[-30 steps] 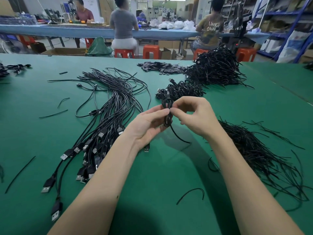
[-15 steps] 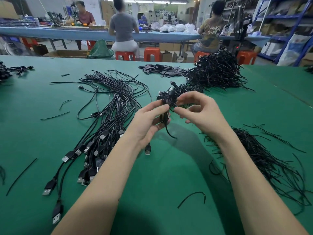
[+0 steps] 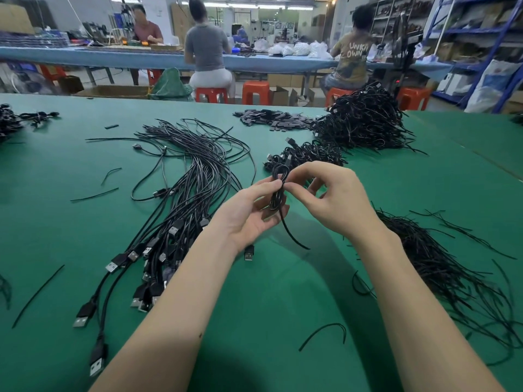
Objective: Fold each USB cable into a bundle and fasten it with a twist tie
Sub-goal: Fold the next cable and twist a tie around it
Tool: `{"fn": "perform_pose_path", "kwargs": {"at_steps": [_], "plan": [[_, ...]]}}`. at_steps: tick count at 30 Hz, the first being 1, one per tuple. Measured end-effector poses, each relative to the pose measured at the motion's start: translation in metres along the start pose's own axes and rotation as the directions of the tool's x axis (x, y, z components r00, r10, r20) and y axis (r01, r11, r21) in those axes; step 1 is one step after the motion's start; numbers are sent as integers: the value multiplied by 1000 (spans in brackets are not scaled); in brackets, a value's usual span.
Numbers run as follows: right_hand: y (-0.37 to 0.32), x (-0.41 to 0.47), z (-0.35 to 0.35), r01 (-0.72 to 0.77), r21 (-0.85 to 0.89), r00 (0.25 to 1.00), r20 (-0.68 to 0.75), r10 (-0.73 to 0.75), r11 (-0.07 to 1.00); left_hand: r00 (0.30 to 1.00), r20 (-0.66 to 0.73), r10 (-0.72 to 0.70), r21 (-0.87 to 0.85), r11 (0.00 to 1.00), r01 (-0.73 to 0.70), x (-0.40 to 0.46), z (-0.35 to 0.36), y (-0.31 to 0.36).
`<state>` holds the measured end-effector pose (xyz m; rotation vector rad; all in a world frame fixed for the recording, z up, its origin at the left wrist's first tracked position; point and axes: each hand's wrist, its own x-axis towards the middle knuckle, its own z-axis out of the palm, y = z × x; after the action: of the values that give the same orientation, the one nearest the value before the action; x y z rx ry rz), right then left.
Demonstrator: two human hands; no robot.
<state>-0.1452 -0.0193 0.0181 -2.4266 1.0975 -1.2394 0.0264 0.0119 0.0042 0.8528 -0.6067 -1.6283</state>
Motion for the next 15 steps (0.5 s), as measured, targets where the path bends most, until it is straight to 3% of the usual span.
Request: {"fn": "perform_pose_path", "kwargs": {"at_steps": [8, 11, 12, 13, 15], "plan": [[-5, -2, 12, -190, 187, 982, 43, 185, 964, 997, 40, 71, 64, 995, -73, 1, 1, -5], [-8, -3, 15, -316, 346, 949, 110, 296, 883, 990, 52, 128, 83, 988, -132, 1, 1, -8], [-8, -2, 16, -400, 453, 916, 161, 368, 797, 986, 45, 157, 102, 982, -161, 1, 2, -9], [-8, -1, 15, -511, 571, 854, 252, 455, 642, 981, 30, 193, 136, 971, -196, 2, 2, -9], [-10, 3, 12, -692, 719, 640, 565, 521, 70, 964, 3, 265, 230, 938, -258, 1, 3, -9]]}}
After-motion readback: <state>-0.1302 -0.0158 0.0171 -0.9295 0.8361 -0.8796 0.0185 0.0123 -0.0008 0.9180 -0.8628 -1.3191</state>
